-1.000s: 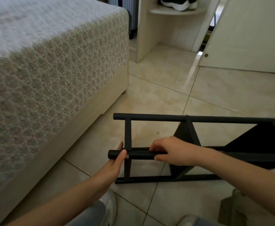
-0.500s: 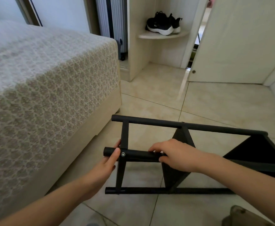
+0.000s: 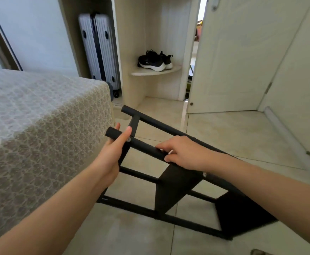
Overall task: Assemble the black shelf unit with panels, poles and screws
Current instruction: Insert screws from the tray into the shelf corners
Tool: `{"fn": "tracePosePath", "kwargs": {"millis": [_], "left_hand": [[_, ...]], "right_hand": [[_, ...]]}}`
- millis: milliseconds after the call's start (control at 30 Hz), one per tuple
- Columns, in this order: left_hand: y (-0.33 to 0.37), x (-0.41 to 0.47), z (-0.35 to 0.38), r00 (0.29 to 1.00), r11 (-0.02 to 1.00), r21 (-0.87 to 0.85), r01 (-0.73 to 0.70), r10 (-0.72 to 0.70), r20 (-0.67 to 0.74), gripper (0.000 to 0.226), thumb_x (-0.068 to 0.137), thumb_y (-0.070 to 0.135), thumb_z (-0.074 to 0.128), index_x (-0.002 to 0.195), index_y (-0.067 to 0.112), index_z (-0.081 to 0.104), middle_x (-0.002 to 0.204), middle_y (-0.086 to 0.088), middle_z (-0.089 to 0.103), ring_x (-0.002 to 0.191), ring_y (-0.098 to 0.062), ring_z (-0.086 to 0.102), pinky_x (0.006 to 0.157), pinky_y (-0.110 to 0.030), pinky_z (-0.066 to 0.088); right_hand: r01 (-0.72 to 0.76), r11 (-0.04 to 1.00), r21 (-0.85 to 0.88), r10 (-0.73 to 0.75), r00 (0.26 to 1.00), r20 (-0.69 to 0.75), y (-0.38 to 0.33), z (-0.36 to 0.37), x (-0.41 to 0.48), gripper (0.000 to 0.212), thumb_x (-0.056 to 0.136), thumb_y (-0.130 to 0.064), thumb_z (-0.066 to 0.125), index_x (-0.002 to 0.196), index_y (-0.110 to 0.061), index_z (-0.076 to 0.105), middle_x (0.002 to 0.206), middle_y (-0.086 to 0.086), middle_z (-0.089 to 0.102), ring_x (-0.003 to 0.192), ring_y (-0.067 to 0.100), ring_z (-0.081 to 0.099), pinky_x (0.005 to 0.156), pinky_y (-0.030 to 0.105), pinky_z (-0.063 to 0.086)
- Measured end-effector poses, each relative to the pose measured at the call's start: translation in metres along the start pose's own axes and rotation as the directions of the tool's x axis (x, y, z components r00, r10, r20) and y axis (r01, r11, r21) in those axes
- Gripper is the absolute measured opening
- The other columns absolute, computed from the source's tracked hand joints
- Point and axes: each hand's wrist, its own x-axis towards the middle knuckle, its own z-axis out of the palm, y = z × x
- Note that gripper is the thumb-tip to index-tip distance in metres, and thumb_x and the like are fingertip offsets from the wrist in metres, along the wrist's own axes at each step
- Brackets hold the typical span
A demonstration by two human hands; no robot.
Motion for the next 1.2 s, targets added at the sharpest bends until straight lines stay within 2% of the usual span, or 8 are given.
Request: {"fn": "tracePosePath", "kwargs": {"millis": [167, 300, 433, 567, 733, 1000, 1133, 1200], "left_hand": [[0.035, 0.021, 0.018, 0.996, 0.994, 0.058, -0.094, 0.094, -0.005, 0.084, 0.079, 0.059, 0.07, 0.152, 0.047, 0.03, 0.159, 0.008, 0.037, 0.146, -0.017, 0.033, 0.124, -0.05, 0.017], [0.065, 0.04, 0.031, 0.99, 0.979, 0.147, -0.14, 0.14, 0.01, 0.082, 0.085, 0.053, 0.072, 0.154, 0.045, 0.028, 0.158, 0.005, 0.038, 0.144, -0.018, 0.035, 0.123, -0.046, 0.018], [0.093, 0.051, 0.047, 0.982, 0.953, 0.235, -0.189, 0.184, 0.044, 0.088, 0.082, 0.04, 0.078, 0.155, 0.04, 0.028, 0.151, 0.002, 0.046, 0.13, -0.015, 0.046, 0.12, -0.044, 0.025], [0.115, 0.055, 0.067, 0.96, 0.893, 0.354, -0.277, 0.249, 0.125, 0.092, 0.08, 0.024, 0.082, 0.155, 0.034, 0.029, 0.136, 0.006, 0.052, 0.118, -0.01, 0.049, 0.109, -0.034, 0.035], [0.126, 0.052, 0.093, 0.925, 0.799, 0.468, -0.377, 0.301, 0.23, 0.086, 0.081, 0.014, 0.078, 0.152, 0.037, 0.034, 0.12, 0.013, 0.054, 0.089, 0.004, 0.051, 0.063, -0.011, 0.039], [0.112, 0.007, 0.124, 0.871, 0.559, 0.671, -0.487, 0.362, 0.331, 0.057, 0.078, 0.023, 0.078, 0.131, 0.022, 0.056, 0.104, 0.01, 0.062, 0.091, -0.005, 0.06, 0.066, -0.012, 0.042], [0.096, -0.021, 0.117, 0.842, 0.507, 0.683, -0.526, 0.425, 0.333, 0.046, 0.08, 0.023, 0.078, 0.122, 0.024, 0.062, 0.096, 0.019, 0.059, 0.088, 0.002, 0.059, 0.071, -0.006, 0.043], [0.093, -0.032, 0.11, 0.84, 0.49, 0.694, -0.527, 0.427, 0.335, 0.048, 0.081, 0.024, 0.08, 0.126, 0.025, 0.062, 0.097, 0.023, 0.056, 0.085, 0.008, 0.055, 0.065, -0.001, 0.043]], "right_hand": [[-0.051, 0.984, 0.172, 0.064, 0.995, -0.072, 0.0, -0.028, 0.0, 0.048, 0.094, -0.007, 0.06, 0.138, -0.022, 0.055, 0.13, -0.002, 0.064, 0.118, 0.01, 0.058, 0.102, 0.03, 0.046], [-0.047, 0.942, 0.331, 0.09, 0.989, -0.115, 0.0, -0.049, 0.0, 0.049, 0.091, -0.005, 0.063, 0.136, -0.023, 0.057, 0.129, -0.005, 0.064, 0.106, -0.002, 0.055, 0.076, 0.01, 0.046], [-0.052, 0.891, 0.451, 0.148, 0.972, -0.182, -0.001, -0.061, 0.0, 0.05, 0.09, -0.006, 0.065, 0.134, -0.028, 0.058, 0.106, -0.014, 0.071, 0.079, -0.009, 0.064, 0.058, 0.007, 0.049], [-0.034, 0.809, 0.587, 0.208, 0.95, -0.232, 0.0, -0.065, -0.006, 0.049, 0.088, -0.005, 0.067, 0.128, -0.032, 0.06, 0.081, -0.026, 0.068, 0.08, -0.007, 0.066, 0.067, 0.016, 0.052], [0.0, 0.698, 0.716, 0.307, 0.903, -0.3, 0.005, -0.054, -0.021, 0.044, 0.085, -0.004, 0.072, 0.113, -0.037, 0.063, 0.086, -0.021, 0.073, 0.085, 0.0, 0.071, 0.065, 0.015, 0.055], [0.057, 0.542, 0.838, 0.373, 0.878, -0.301, 0.002, -0.029, -0.068, 0.033, 0.085, -0.007, 0.073, 0.106, -0.032, 0.067, 0.094, -0.01, 0.076, 0.088, 0.007, 0.073, 0.071, 0.026, 0.061], [-0.013, 0.689, 0.724, 0.344, 0.886, -0.311, 0.001, -0.019, -0.097, 0.02, 0.087, -0.023, 0.073, 0.103, -0.032, 0.066, 0.095, -0.017, 0.073, 0.092, -0.004, 0.068, 0.08, 0.026, 0.06], [-0.071, 0.755, 0.651, 0.444, 0.787, -0.429, 0.009, -0.019, -0.114, 0.012, 0.086, -0.03, 0.073, 0.095, -0.032, 0.065, 0.091, -0.014, 0.071, 0.089, 0.0, 0.067, 0.083, 0.027, 0.058]]}}
